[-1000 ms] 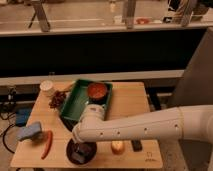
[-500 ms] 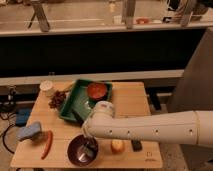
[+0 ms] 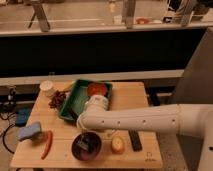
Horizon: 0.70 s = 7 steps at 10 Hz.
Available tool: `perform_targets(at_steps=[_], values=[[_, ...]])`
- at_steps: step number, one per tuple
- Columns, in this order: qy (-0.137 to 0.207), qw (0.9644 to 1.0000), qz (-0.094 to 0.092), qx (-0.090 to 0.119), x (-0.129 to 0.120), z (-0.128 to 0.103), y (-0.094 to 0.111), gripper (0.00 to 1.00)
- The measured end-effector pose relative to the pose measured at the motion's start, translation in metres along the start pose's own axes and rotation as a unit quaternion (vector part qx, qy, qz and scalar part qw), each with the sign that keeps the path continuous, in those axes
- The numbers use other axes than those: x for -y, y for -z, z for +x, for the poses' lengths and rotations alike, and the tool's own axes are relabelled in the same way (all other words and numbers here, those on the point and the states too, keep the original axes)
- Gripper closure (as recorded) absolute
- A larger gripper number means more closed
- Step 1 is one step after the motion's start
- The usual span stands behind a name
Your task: Wipe purple bowl with brush
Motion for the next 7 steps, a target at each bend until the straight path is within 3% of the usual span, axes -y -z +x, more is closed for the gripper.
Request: perform_targets(at_steps=[2,4,7], values=[[0.017,0.9997,0.016,-0.004,0.018,0.011,-0.006,1.00],[0.029,0.9985,0.045,-0.011,0.036,0.014,-0.002,1.00],[0.034,0.9961,0.081,-0.011,0.048,-0.003,0.007,1.00]])
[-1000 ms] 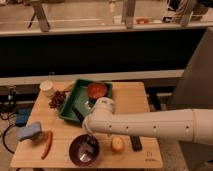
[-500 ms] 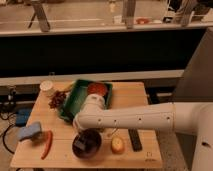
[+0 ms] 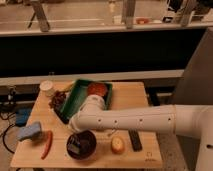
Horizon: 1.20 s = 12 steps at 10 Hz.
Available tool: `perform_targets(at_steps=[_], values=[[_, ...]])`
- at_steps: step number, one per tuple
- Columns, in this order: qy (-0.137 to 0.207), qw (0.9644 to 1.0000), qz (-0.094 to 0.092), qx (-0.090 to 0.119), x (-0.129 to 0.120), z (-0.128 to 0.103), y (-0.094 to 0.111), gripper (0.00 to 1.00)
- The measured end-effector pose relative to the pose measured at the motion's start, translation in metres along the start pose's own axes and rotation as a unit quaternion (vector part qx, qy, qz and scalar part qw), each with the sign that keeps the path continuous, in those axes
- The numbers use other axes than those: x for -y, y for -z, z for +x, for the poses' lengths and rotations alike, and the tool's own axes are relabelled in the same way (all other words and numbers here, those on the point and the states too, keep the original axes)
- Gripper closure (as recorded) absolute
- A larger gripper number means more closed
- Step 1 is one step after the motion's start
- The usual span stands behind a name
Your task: Wipe purple bowl with brush
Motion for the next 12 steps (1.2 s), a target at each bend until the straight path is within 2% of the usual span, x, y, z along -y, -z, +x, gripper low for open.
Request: perform_targets(at_steps=[3,6,9,10,12], values=[[-0.027,0.9996,0.002,0.007,-0.009,-0.030,0.004,1.00],[-0.053,0.9982,-0.025,0.005,-0.031,-0.051,0.022,1.00],[-0.056,0.9969,-0.055,0.003,-0.044,-0.050,0.035,1.00],[-0.054,0.9966,-0.062,0.004,-0.051,-0.045,0.032,1.00],[-0.046,0.9967,-0.065,0.013,-0.060,-0.033,0.013,1.00]])
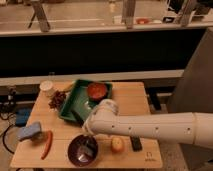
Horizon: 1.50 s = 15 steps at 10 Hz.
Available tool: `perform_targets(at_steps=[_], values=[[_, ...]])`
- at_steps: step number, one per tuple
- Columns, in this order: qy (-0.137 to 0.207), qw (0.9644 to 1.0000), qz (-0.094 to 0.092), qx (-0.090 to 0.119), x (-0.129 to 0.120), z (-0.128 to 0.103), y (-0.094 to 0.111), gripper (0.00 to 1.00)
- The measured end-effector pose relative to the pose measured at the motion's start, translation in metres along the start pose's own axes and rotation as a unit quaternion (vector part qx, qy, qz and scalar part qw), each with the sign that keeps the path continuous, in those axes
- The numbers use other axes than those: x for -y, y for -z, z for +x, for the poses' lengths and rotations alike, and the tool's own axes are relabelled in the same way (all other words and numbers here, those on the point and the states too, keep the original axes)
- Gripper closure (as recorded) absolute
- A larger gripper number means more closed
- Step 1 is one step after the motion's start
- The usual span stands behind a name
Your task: Wipe purple bowl with brush
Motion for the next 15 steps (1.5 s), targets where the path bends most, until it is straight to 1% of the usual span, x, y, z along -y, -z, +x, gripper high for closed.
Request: perform_targets(at_steps=[2,4,6,7,8,9,10,11,12,14,15], values=[[0.014,0.9999,0.004,0.004,0.005,0.012,-0.013,1.00],[0.028,0.9994,0.020,0.002,0.012,0.018,-0.017,1.00],[0.042,0.9978,0.050,-0.007,0.027,0.022,-0.011,1.00],[0.050,0.9958,0.075,-0.015,0.034,0.023,-0.006,1.00],[0.058,0.9931,0.099,-0.024,0.038,0.023,0.000,1.00],[0.066,0.9909,0.114,-0.026,0.045,0.024,0.002,1.00],[0.071,0.9902,0.118,-0.022,0.049,0.022,0.003,1.00],[0.074,0.9901,0.118,-0.015,0.052,0.017,0.001,1.00],[0.069,0.9913,0.112,-0.004,0.053,0.006,-0.002,1.00],[0.049,0.9944,0.094,0.002,0.040,-0.009,0.003,1.00],[0.040,0.9963,0.076,0.002,0.030,-0.017,0.012,1.00]])
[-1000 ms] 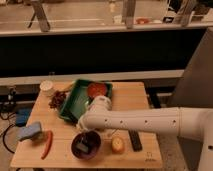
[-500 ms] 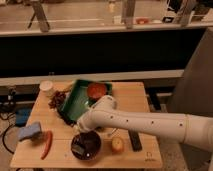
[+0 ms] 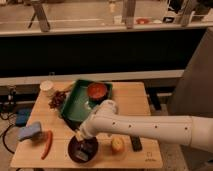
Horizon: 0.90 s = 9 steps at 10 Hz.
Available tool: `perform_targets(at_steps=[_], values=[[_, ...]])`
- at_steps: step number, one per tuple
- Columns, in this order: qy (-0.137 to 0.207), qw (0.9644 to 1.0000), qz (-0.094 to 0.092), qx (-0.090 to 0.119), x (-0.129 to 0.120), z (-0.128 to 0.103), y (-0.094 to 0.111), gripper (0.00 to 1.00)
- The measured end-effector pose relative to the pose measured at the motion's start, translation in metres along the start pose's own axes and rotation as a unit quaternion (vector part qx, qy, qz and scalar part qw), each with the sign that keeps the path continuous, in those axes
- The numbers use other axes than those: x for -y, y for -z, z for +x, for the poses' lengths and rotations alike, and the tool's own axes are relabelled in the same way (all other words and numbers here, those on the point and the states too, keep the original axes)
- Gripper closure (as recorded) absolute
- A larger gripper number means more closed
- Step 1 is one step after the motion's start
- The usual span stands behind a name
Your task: Wipe purple bowl with brush
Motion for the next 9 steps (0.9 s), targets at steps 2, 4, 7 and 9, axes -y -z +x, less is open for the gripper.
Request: perform_targets(at_steps=[2,4,7,9], values=[[-0.007,0.9997,-0.022,0.001,-0.009,-0.004,0.012,1.00],[-0.007,0.9993,-0.038,0.004,-0.016,0.006,0.009,1.00],[-0.007,0.9992,-0.034,0.019,-0.008,0.040,-0.006,1.00],[-0.028,0.9981,-0.039,0.037,0.001,0.056,-0.007,1.00]])
